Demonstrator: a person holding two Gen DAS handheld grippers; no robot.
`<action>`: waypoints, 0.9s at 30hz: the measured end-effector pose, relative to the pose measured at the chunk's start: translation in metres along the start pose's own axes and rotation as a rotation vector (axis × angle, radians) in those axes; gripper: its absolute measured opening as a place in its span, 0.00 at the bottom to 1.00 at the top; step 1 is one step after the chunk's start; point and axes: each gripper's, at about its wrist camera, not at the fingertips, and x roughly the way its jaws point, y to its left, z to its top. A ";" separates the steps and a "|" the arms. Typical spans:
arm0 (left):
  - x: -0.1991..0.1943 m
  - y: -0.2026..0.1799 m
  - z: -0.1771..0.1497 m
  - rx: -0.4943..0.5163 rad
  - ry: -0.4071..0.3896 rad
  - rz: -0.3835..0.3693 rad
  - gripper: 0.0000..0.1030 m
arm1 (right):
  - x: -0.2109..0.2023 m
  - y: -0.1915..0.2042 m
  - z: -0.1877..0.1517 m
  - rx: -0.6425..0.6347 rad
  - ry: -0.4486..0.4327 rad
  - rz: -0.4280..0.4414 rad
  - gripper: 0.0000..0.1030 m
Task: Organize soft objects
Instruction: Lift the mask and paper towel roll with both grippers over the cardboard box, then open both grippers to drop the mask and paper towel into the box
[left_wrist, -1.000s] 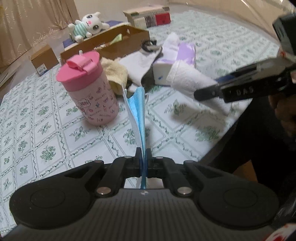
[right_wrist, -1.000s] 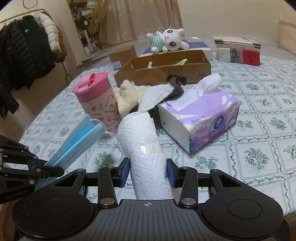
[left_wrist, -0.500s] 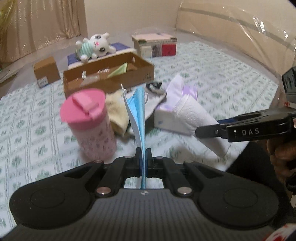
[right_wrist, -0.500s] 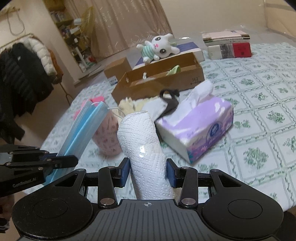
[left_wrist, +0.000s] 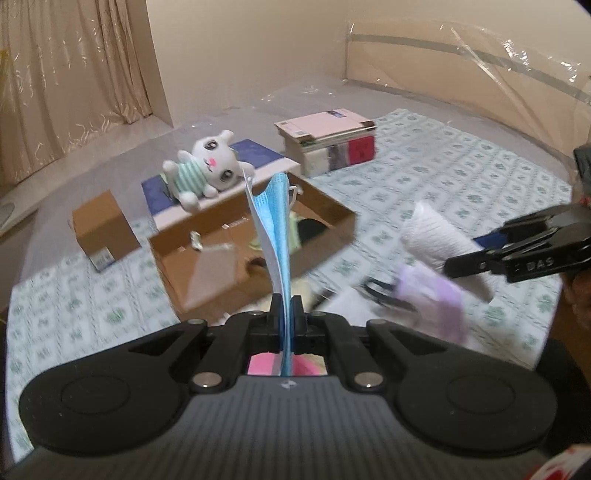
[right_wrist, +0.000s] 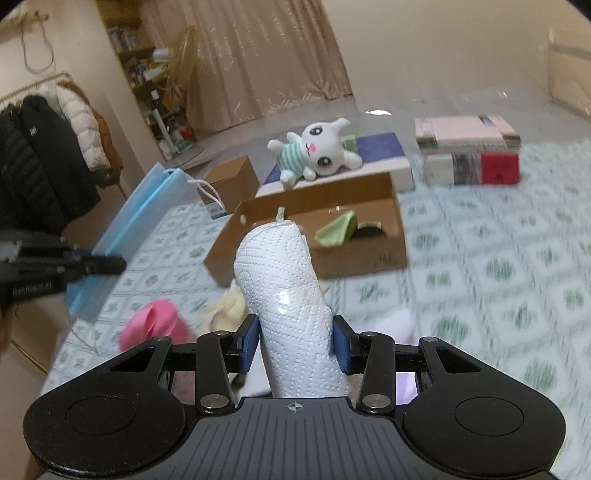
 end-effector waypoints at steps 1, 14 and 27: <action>0.007 0.008 0.006 0.001 0.012 0.003 0.02 | 0.006 -0.002 0.010 -0.015 0.005 -0.005 0.41; 0.132 0.084 0.071 0.064 0.076 0.004 0.02 | 0.131 -0.028 0.114 -0.065 0.104 -0.012 0.41; 0.247 0.105 0.069 0.138 0.161 0.020 0.03 | 0.231 -0.064 0.140 -0.052 0.162 -0.060 0.41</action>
